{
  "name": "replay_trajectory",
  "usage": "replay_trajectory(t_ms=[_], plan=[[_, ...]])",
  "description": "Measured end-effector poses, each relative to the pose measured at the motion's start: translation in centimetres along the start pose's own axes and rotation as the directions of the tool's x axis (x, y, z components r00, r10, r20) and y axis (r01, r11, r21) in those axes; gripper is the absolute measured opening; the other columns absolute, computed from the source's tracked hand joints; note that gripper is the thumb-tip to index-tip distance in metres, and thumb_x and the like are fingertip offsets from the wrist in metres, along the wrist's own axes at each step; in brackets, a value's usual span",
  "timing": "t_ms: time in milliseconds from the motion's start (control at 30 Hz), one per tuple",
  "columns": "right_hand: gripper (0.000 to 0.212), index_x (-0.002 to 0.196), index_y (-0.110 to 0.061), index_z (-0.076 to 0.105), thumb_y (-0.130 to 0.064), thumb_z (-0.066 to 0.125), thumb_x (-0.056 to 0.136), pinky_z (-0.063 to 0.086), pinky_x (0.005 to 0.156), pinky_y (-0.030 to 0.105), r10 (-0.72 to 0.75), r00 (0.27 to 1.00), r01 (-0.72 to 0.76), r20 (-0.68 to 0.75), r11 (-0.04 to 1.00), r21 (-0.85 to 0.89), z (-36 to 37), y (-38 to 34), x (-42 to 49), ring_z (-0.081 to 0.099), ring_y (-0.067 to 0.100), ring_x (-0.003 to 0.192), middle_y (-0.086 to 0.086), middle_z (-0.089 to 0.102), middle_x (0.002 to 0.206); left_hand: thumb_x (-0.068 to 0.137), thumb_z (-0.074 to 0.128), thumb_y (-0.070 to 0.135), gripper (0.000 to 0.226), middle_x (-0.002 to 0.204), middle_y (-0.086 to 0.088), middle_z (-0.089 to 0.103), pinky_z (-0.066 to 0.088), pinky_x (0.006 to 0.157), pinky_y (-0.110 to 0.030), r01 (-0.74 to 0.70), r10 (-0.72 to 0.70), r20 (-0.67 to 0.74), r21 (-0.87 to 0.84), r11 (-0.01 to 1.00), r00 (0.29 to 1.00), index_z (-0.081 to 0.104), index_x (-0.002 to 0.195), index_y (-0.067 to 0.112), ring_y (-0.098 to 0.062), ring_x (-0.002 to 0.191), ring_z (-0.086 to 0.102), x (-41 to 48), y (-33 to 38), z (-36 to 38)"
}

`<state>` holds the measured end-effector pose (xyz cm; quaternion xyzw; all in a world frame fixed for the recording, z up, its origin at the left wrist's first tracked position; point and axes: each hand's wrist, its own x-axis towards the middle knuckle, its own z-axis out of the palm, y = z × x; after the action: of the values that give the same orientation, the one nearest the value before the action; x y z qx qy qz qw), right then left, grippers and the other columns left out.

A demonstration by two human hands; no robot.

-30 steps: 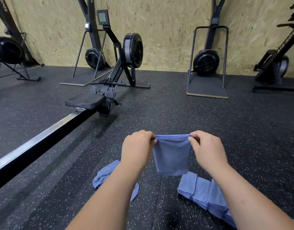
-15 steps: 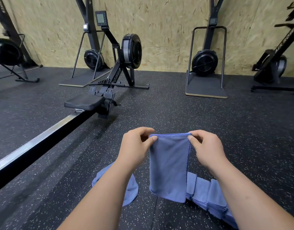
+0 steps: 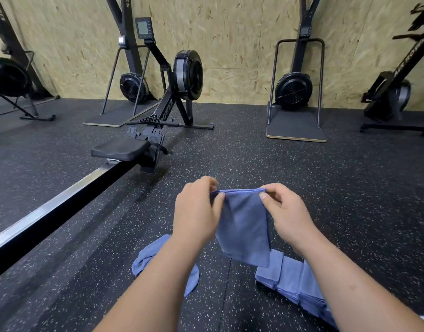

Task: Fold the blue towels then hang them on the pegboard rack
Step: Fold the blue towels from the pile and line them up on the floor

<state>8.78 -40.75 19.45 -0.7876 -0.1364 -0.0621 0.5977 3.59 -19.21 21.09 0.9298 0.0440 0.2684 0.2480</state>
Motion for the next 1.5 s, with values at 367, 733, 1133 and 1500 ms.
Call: replay_trajectory(t_ms=[367,733,1133,1500], plan=[[0.03,0.118,-0.021,0.067,-0.01,0.079,0.093,0.057,0.101,0.036,0.045,0.923,-0.053,0.383,0.999,0.01,-0.6,0.4,-0.9,0.074,0.012,0.109,-0.004,0.079,0.112,0.099,0.065,0.041,0.008,0.09,0.017,0.069,0.054,0.083,-0.037,-0.078,0.125,0.179,-0.249,0.965,0.976,0.067,0.099,0.033,-0.006,0.088,0.063,-0.9,0.6,0.8],[0.015,0.089,-0.035,0.071,-0.033,0.086,0.085,0.054,0.075,0.029,0.096,0.891,0.149,0.444,0.861,-0.486,-1.7,2.1,-0.9,0.066,-0.005,0.074,-0.026,0.073,0.082,0.101,0.064,0.039,0.011,0.084,0.014,0.063,0.049,0.076,-0.033,-0.063,0.092,0.09,-0.279,0.958,0.992,0.063,0.093,0.031,-0.008,0.082,0.059,-0.5,-0.4,0.1],[0.013,0.078,-0.031,0.072,-0.026,0.081,0.086,0.052,0.071,0.029,0.275,0.87,0.02,0.41,0.81,-0.586,-4.5,5.8,-0.4,0.059,-0.004,0.064,-0.016,0.074,0.076,0.106,0.06,0.031,0.01,0.086,0.016,0.067,0.036,0.07,-0.028,0.313,-0.4,-0.133,-0.423,0.85,0.907,0.064,0.097,0.03,-0.006,0.081,0.058,0.7,-3.8,-1.4],[0.007,0.104,-0.014,0.072,-0.015,0.065,0.104,0.046,0.074,0.041,0.278,0.942,-0.28,0.185,0.96,-0.014,-4.1,5.2,0.4,0.057,0.021,0.074,0.008,0.077,0.083,0.107,0.054,0.032,0.016,0.086,0.006,0.065,0.04,0.068,-0.033,0.391,-0.512,-0.148,-0.482,0.784,0.846,0.062,0.099,0.021,-0.009,0.08,0.058,1.0,-4.8,-1.4]])
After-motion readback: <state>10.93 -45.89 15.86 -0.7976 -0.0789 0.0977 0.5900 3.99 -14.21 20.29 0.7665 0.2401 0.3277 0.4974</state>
